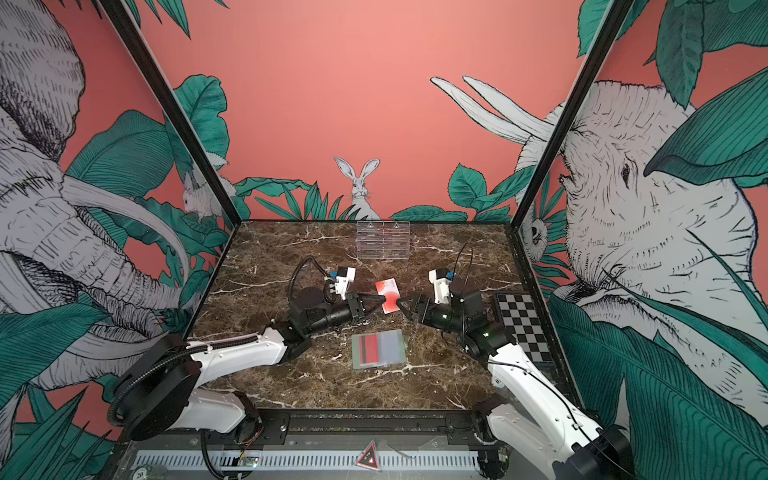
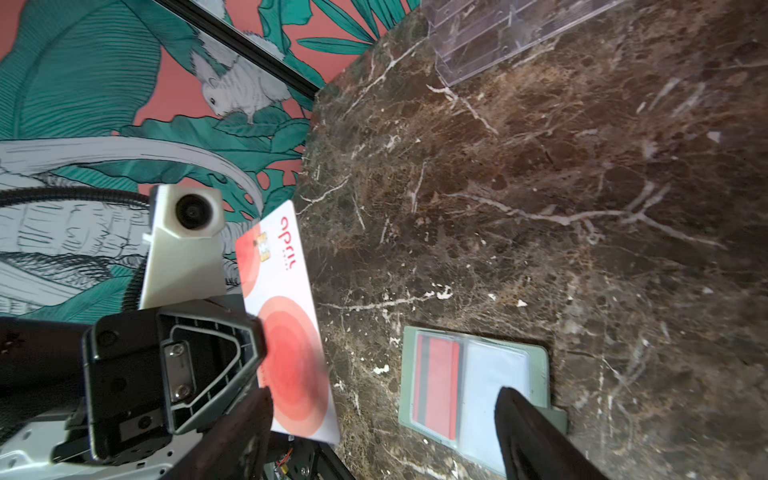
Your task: Take the credit cards out of the card holder
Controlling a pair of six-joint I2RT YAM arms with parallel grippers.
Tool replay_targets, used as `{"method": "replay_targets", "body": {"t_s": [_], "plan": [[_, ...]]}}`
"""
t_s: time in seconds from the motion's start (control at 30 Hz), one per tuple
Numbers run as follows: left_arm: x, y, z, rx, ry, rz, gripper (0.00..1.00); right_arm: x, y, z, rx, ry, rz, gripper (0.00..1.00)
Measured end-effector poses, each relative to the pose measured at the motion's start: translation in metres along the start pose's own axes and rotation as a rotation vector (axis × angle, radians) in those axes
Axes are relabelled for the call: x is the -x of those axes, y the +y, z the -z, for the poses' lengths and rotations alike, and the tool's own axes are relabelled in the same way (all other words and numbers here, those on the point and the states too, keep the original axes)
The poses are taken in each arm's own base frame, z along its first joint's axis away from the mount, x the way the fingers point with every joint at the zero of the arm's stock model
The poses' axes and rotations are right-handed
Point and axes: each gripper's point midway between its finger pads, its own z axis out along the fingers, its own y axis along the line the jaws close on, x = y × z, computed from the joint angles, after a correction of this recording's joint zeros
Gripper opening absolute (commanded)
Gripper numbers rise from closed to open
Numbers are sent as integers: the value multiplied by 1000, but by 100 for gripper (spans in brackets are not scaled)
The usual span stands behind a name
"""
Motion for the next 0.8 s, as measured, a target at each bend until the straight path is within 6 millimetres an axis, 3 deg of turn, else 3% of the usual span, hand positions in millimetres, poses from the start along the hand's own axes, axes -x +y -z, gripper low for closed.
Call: {"method": "replay_targets", "body": {"t_s": [0.43, 0.8], "plan": [[4, -1, -14, -101, -6, 110, 0, 13, 18, -1, 156, -45, -56, 43], [7, -11, -14, -153, -16, 118, 0, 21, 25, 1, 208, -74, -73, 29]]}}
